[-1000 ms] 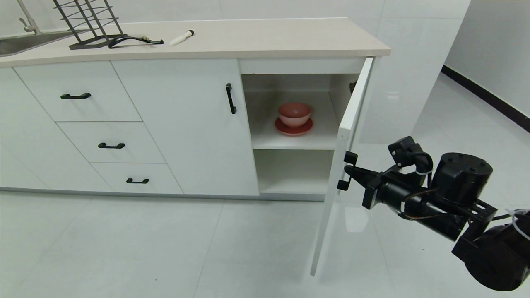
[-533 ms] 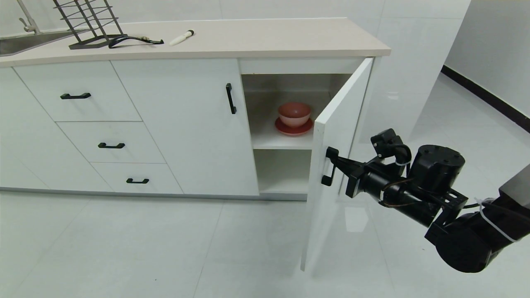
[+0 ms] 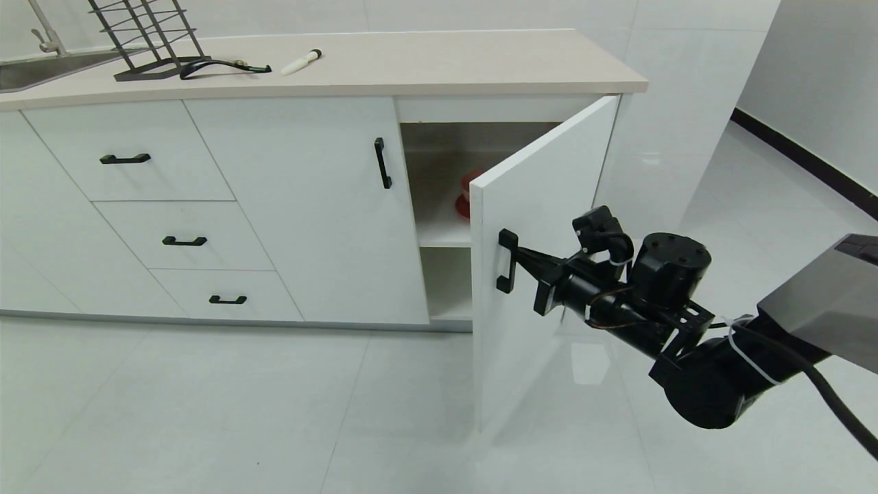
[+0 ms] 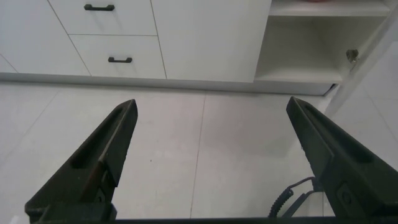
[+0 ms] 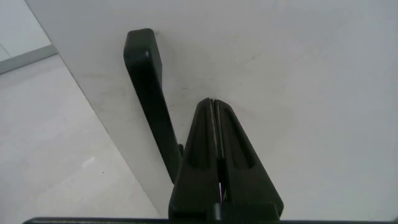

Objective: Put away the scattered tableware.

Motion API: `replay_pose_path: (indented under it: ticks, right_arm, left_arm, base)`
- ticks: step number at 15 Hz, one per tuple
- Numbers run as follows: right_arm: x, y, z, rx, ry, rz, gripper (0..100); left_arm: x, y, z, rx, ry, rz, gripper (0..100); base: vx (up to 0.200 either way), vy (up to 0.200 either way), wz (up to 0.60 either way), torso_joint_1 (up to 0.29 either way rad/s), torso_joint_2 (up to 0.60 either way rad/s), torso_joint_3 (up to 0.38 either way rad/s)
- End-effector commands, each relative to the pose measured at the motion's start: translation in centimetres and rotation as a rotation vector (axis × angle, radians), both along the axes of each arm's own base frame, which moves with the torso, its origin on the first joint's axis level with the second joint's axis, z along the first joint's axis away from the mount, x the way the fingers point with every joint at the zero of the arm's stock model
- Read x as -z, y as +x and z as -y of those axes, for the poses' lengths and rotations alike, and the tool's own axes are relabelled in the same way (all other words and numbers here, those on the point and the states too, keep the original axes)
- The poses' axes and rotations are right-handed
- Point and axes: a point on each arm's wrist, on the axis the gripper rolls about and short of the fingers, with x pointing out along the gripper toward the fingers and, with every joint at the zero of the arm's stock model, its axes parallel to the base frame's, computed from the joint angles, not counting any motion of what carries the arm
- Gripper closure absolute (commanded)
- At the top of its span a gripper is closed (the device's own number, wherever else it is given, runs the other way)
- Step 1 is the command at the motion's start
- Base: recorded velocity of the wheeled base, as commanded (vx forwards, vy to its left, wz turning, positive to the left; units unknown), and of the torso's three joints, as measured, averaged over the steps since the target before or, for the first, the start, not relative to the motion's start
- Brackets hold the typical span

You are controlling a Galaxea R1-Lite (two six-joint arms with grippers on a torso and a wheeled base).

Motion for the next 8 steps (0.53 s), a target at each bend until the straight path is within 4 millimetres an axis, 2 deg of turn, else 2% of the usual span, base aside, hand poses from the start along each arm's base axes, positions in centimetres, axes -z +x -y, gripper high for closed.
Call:
replay_pose_path:
  ticks: [1, 8]
  right_arm:
    - [0.9, 2.2, -1.4, -0.001, 0.014, 0.025, 100]
    - [1.4, 5.0, -3.2, -0.004, 0.052, 0.094, 100]
  left_arm:
    - [0.0, 0.0, 0.0, 0.000, 0.000, -0.001, 0]
    - [0.0, 0.0, 0.0, -0.002, -0.010, 0.000, 0]
  base:
    - [0.000, 0.000, 0.00, 0.000, 0.00, 0.000]
    - [0.000, 0.000, 0.00, 0.000, 0.00, 0.000]
